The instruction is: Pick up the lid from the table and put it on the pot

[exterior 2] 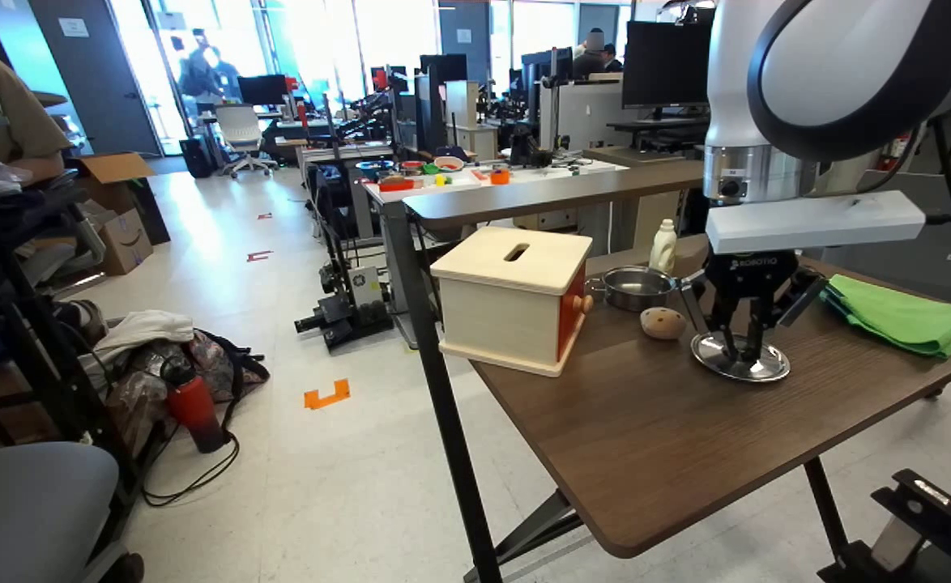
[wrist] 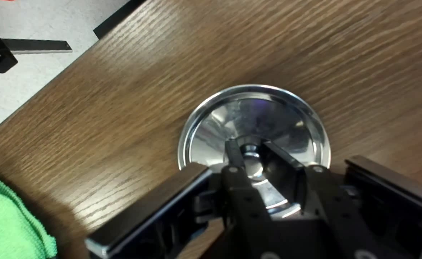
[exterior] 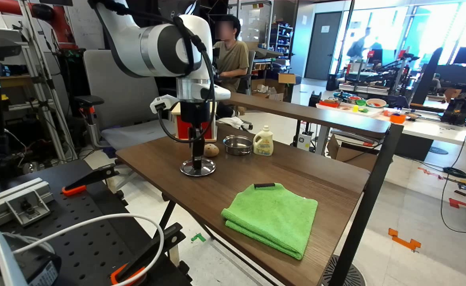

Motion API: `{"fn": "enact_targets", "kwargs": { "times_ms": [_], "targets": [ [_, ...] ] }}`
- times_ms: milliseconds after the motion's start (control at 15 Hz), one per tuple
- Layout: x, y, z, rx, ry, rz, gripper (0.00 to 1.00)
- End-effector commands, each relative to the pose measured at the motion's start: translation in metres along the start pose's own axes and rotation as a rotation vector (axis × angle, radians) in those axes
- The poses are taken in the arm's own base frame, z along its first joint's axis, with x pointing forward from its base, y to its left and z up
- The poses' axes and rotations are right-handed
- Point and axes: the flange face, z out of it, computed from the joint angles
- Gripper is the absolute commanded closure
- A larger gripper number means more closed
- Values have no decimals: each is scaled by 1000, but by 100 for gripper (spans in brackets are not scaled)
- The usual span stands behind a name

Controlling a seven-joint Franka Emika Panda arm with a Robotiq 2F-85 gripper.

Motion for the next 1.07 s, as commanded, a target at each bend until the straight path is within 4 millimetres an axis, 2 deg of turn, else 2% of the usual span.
{"fn": "enact_targets", "kwargs": {
  "times_ms": [0, 267, 667, 1000],
  "targets": [
    [3, 7, -24, 45, 3, 12, 94],
    [17, 10, -41, 67, -5, 34, 94],
    [53, 15, -58, 96, -47, 58, 94],
    [82, 9, -71, 98, -69, 62, 94]
  ]
}}
